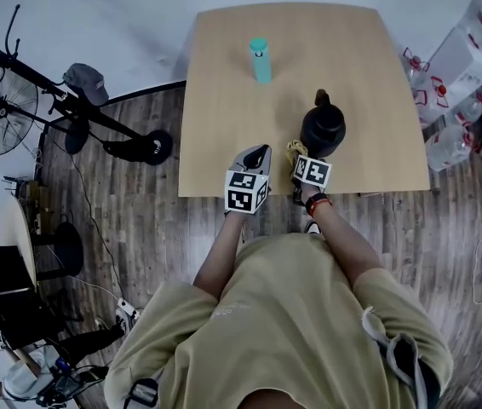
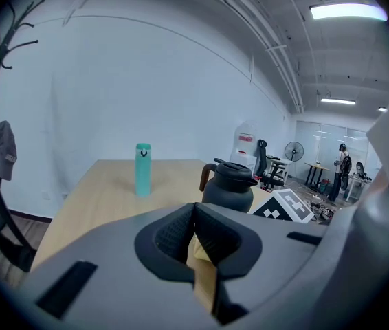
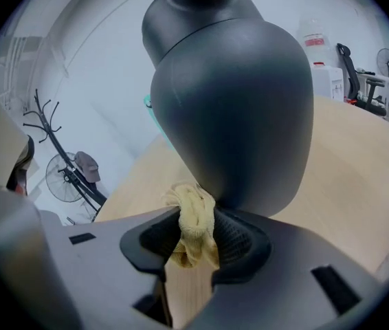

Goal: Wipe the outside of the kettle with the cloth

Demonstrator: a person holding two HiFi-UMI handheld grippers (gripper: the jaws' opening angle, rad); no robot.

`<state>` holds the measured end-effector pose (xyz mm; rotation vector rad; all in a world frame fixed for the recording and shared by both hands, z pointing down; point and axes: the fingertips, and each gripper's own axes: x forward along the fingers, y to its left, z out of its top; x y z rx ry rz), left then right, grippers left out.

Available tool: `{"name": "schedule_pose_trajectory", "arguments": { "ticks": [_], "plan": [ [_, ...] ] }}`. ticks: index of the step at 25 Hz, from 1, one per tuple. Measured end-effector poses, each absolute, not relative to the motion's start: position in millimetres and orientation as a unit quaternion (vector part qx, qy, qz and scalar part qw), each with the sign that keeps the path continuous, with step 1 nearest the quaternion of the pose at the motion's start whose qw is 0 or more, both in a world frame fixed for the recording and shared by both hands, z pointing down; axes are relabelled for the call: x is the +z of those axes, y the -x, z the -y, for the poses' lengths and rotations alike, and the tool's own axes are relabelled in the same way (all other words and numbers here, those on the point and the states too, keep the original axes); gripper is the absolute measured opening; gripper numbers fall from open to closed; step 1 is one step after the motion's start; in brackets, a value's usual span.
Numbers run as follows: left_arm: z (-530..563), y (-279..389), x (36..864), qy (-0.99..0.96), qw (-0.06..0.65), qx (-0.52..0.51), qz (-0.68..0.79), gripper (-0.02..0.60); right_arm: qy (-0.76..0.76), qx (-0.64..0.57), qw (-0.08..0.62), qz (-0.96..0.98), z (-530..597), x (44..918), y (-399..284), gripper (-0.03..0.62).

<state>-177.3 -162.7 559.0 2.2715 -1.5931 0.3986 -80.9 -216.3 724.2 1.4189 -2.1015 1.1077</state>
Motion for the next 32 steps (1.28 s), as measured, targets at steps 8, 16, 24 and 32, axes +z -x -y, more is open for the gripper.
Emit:
{"name": "schedule_pose_trajectory", "arguments": {
  "ticks": [8,16,24,32],
  "plan": [
    [168.9,159.8,567.7,-0.802,0.177,0.148,0.551,0.023,-0.501,0.396,0.184,0.747,213.9,724.7,68.9,0.150],
    [170.4,142.9,575.0,-0.807,0.184,0.152,0.540,0.023,-0.497,0.409,0.176,0.745,209.5,725.6,56.6,0.150],
    [167.4,123.1,576.3,-0.812,0.184,0.158,0.532,0.023,-0.491,0.438,0.158,0.736,202.4,723.9,39.7,0.149],
    [162.5,100.0,581.6,-0.818,0.181,0.167,0.520,0.023,-0.491,0.440,0.158,0.735,196.3,725.4,22.1,0.149]
  ]
}}
